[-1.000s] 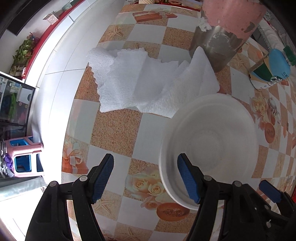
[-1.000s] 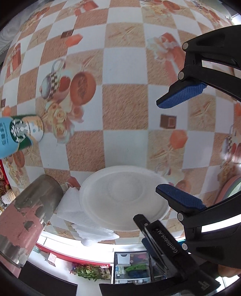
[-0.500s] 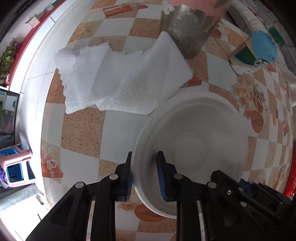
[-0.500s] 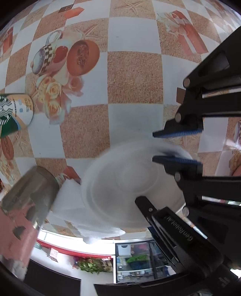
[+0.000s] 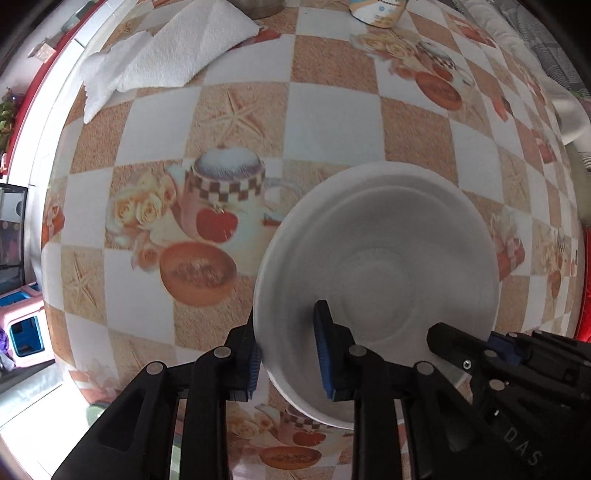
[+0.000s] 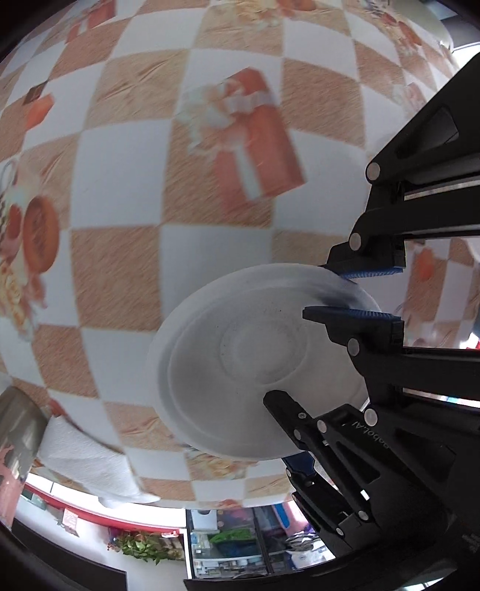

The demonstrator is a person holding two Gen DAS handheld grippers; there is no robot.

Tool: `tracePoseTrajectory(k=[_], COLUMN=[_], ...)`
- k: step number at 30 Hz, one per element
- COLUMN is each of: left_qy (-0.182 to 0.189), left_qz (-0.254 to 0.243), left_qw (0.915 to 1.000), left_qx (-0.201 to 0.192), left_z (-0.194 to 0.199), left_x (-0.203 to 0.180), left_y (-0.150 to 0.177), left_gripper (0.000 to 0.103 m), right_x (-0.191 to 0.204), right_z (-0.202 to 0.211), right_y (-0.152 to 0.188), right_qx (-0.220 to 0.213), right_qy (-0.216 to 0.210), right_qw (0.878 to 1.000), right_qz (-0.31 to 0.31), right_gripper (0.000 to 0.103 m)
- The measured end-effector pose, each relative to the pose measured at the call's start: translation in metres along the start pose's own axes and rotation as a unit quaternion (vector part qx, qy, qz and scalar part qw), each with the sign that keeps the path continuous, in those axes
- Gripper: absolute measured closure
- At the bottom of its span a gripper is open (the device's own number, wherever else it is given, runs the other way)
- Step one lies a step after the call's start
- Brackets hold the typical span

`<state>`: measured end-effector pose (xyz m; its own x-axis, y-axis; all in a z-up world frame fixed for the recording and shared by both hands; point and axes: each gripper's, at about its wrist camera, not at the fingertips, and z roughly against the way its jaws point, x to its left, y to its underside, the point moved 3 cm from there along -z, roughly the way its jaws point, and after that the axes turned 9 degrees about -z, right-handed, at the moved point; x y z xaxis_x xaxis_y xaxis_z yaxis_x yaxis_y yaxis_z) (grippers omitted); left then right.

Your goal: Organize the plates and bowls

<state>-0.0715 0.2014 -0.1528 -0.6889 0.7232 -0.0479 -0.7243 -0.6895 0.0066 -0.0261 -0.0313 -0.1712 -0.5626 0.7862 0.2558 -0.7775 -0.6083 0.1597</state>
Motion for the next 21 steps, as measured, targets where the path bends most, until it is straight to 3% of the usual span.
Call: tracePoseTrajectory(k=[8, 13, 21], left_qy=[-0.020, -0.022, -0.002], left_qz=[-0.016, -0.029, -0.122], left_qw=[0.9995, 0.9986, 0.9916], left_qx=[-0.017, -0.039, -0.044], left_z=[0.028, 0.059, 0.085], left_x=[-0.038, -0.051, -0.091], left_y=[0.033, 0.053, 0.091], left_gripper=[0.074, 0.074, 0.073], right_x=[-0.008, -0.013, -0.048], right_z=[0.010, 0.038, 0.076], right_y=[0.032, 0.050, 0.099], right_qx=[-0.007, -0.028, -0.042], right_qy=[0.027, 0.027, 0.025], right_qw=[0.999, 0.998, 0.998], right_qz=[0.024, 0.041, 0.042], right_gripper=[0.088, 0.088, 0.086])
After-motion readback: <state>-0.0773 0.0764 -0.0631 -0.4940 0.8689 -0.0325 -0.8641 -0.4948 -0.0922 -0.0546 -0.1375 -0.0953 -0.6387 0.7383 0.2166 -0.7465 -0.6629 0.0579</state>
